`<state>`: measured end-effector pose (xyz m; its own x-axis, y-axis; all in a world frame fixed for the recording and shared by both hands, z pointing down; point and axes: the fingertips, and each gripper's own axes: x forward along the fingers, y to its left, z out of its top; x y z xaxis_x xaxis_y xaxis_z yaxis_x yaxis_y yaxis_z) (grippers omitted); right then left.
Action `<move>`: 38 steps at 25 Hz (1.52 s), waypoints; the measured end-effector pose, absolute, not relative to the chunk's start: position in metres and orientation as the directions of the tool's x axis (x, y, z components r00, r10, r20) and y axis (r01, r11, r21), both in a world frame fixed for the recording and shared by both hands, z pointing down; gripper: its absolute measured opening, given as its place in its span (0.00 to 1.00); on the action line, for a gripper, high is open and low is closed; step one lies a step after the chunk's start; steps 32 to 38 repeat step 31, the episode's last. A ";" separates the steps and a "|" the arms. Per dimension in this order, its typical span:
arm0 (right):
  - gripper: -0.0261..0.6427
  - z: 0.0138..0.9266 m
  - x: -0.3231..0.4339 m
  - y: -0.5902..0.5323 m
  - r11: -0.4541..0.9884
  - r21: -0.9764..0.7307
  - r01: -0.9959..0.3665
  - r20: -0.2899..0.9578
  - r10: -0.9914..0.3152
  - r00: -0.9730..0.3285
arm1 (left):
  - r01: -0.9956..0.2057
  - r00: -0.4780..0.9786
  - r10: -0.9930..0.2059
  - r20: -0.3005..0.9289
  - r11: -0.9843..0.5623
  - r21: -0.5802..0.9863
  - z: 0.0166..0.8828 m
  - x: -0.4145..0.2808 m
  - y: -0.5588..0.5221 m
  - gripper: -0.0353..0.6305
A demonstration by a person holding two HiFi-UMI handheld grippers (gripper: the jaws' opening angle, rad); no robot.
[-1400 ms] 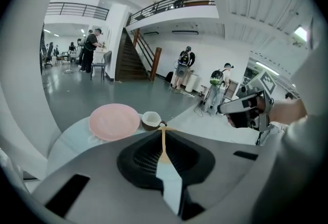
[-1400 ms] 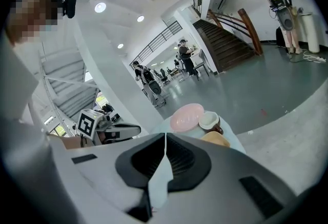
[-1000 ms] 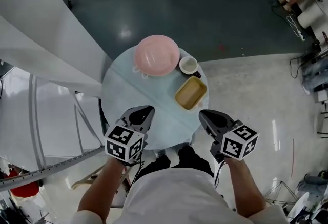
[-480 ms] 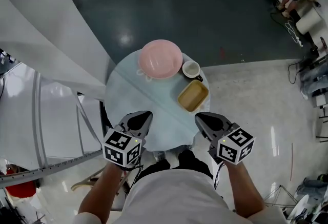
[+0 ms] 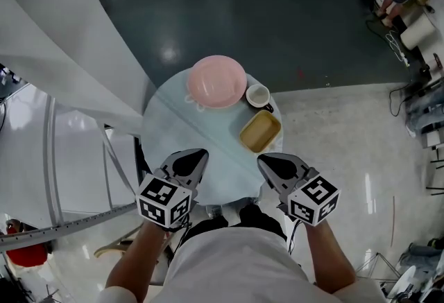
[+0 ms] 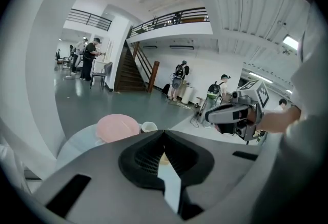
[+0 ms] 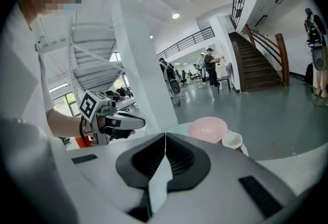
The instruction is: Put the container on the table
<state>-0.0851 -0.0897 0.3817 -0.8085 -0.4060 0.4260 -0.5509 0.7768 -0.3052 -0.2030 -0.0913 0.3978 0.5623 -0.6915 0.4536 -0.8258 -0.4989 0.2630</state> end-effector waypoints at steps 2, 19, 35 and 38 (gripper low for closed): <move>0.08 0.380 -0.085 -0.091 0.781 -0.302 -0.547 0.423 -0.405 -0.811 | -0.824 0.565 -0.691 0.451 -0.503 0.261 0.395 -0.200 -0.092 0.09; 0.07 0.386 -0.077 -0.092 0.812 -0.284 -0.511 0.438 -0.364 -0.822 | -0.826 0.560 -0.698 0.446 -0.511 0.238 0.382 -0.181 -0.098 0.09; 0.07 0.386 -0.066 -0.095 0.821 -0.276 -0.499 0.442 -0.353 -0.825 | -0.827 0.558 -0.699 0.447 -0.513 0.230 0.379 -0.168 -0.103 0.09; 0.07 0.386 -0.066 -0.095 0.821 -0.276 -0.499 0.442 -0.353 -0.825 | -0.827 0.558 -0.699 0.447 -0.513 0.230 0.379 -0.168 -0.103 0.09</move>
